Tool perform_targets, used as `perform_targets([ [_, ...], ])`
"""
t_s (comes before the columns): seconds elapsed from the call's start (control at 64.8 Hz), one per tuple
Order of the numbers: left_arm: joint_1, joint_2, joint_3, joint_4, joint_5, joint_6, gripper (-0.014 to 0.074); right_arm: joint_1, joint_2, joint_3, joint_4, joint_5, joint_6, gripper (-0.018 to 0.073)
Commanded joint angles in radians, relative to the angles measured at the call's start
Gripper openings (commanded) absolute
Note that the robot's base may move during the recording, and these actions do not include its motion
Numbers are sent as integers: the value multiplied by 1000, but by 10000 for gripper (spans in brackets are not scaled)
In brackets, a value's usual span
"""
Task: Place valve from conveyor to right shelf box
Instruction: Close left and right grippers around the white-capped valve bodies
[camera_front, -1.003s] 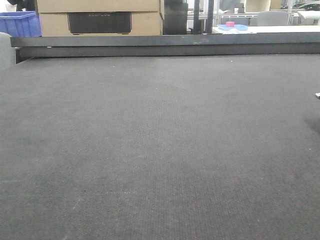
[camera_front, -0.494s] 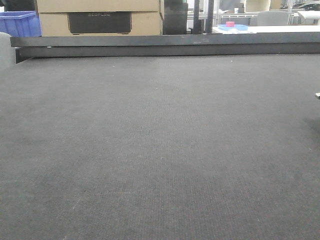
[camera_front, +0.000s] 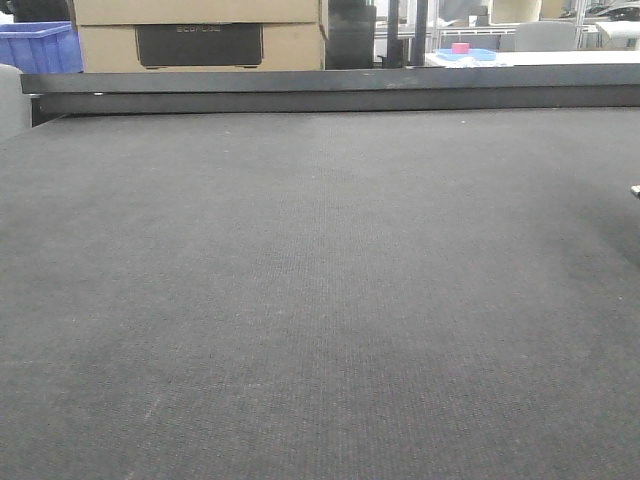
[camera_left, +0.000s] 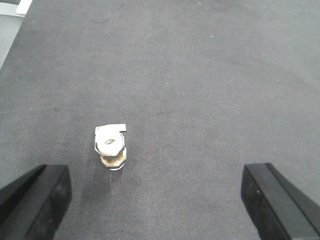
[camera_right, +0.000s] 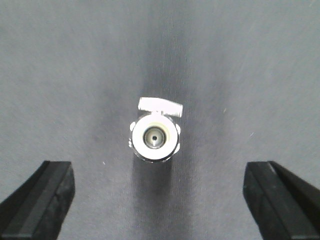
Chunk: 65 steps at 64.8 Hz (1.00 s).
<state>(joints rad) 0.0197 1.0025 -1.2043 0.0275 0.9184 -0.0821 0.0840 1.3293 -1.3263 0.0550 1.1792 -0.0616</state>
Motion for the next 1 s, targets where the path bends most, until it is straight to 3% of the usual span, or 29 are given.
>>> perform_targets([
  [0.0, -5, 0, -8, -6, -2, -7, 591, -2, 56, -13, -18, 16, -11, 569],
  [0.324, -5, 0, -8, -6, 12, -7, 591, -2, 229, -7, -32, -9, -4, 569],
  [0.679, -5, 0, -8, -6, 32, -7, 591, -2, 267, 161, -32, -231, 4, 569],
  [0.895, -5, 0, -8, -6, 32, -7, 591, -2, 281, 170, -32, -270, 4, 568],
  [0.988, -5, 0, -8, -6, 34, -7, 591, -2, 297, 170, -32, -266, 4, 512],
])
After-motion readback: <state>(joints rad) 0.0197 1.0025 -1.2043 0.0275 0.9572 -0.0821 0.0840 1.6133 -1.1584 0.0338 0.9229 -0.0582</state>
